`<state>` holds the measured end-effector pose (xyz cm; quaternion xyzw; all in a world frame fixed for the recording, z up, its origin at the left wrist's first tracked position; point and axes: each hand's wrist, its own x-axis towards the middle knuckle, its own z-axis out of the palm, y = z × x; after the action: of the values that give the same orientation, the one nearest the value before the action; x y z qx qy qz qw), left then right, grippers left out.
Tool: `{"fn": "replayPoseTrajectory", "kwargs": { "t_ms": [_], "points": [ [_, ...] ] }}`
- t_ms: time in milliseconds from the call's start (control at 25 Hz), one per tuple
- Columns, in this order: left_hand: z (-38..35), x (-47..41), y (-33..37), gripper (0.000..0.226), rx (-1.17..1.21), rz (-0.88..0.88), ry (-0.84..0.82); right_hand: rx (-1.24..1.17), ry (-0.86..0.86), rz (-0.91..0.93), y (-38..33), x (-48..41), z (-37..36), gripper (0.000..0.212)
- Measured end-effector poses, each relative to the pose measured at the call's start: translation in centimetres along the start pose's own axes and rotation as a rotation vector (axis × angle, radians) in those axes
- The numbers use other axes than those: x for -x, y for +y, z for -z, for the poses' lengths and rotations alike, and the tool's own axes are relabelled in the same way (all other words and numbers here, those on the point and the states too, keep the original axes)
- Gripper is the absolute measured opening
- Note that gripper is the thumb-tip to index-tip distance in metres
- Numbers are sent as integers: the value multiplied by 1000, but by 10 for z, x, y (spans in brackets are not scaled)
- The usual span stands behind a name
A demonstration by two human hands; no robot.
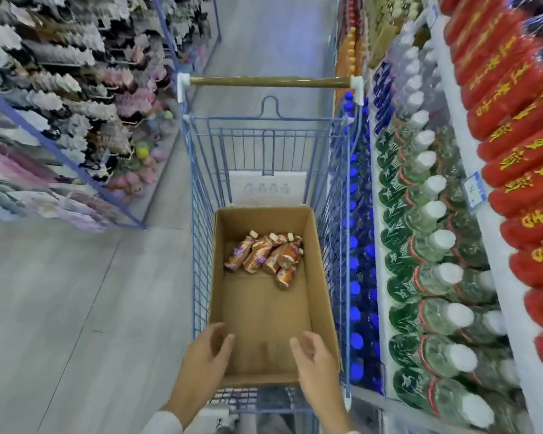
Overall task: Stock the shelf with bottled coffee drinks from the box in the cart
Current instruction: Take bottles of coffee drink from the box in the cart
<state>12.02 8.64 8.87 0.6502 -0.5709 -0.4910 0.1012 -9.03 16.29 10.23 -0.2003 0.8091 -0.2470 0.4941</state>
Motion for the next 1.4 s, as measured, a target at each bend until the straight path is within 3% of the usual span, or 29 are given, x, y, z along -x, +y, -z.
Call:
{"fn": "replayPoseTrajectory", "kwargs": {
  "t_ms": [400, 480, 640, 760, 880, 1000, 1120, 1240, 1400],
  "points": [
    [-48, -224, 31, 49, -84, 136, 11, -4, -67, -130, -25, -115, -16, 42],
    [-63, -281, 21, 52, -163, 155, -28, -31, -53, -175, -20, -131, -25, 34],
    [-94, -366, -19, 80, -323, 247, -123, -111, 13, -251, 0, -146, -41, 15],
    [-111, -391, -41, 82, -375, 258, -87, -136, 17, -314, 11, -145, -43, 12],
    [-108, -377, -36, 78, -382, 262, -53, -99, -52, -357, 0, -139, -40, 17],
    [-91, -322, -16, 68, -156, 325, 23, -75, -62, -311, -30, -155, -31, 27],
    [-70, -242, -4, 50, 141, 374, 75, -75, -5, -215, -62, -215, -36, 47],
    [-57, -175, 7, 42, 310, 497, 101, -148, 73, -282, -88, -304, -55, 72],
    [-50, -125, 6, 47, 283, 607, 138, -93, 90, -397, -92, -386, -82, 81]
  ]
}}
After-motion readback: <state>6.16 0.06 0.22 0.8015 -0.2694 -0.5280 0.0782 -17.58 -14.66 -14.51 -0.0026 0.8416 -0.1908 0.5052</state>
